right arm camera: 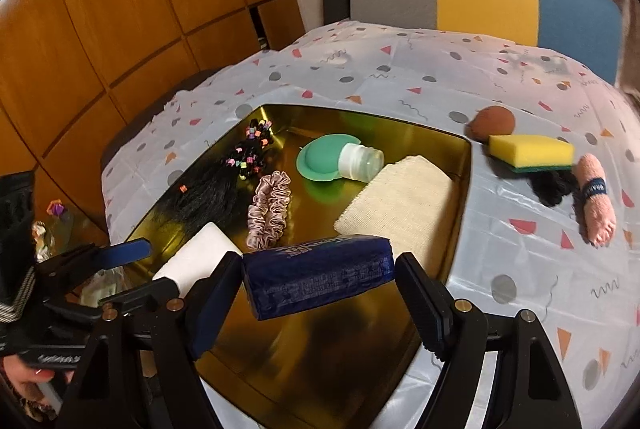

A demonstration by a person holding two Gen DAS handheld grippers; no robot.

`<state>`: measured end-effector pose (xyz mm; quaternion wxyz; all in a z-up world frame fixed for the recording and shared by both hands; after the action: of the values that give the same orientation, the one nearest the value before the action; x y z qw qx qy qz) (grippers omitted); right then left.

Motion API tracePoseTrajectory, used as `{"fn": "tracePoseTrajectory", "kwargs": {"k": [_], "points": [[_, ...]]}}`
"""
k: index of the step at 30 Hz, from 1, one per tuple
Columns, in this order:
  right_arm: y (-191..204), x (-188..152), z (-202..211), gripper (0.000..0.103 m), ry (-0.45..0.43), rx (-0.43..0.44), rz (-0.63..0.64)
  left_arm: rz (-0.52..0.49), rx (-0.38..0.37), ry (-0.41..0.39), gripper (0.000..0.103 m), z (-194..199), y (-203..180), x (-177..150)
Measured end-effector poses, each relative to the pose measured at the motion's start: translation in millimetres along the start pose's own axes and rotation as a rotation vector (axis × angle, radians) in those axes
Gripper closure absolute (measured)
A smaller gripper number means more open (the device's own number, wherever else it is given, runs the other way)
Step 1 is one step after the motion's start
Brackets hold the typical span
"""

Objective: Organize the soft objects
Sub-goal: 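Lower the tissue pack into the gold tray and open the right tool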

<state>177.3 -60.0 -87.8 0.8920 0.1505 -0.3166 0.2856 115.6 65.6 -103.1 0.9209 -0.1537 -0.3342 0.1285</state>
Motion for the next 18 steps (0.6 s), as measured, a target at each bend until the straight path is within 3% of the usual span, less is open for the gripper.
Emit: {"fn": "tracePoseTrajectory", "kwargs": {"k": [6,12,18], "points": [[8,20,-24,0.024,0.048,-0.026,0.082,0.07,0.008,-0.024,0.022,4,16,7],[17,40,-54,0.021,0.073,-0.055,0.159,0.106,0.018,0.002,0.022,-2,25,7],[17,52,-53,0.018,0.027,-0.058,0.107,0.099,-0.002,0.022,0.023,-3,21,4]]}}
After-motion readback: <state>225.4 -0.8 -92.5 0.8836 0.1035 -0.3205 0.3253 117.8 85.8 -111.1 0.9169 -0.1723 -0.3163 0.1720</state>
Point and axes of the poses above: each gripper's, at about its wrist camera, not at the fingertips, and z roughly against the way its jaws point, y to its left, x to its top, the point moved 6 cm from there along -z, roughly the way its jaws point, and after that the axes turned 9 degrees about z, right-handed, at the moved point
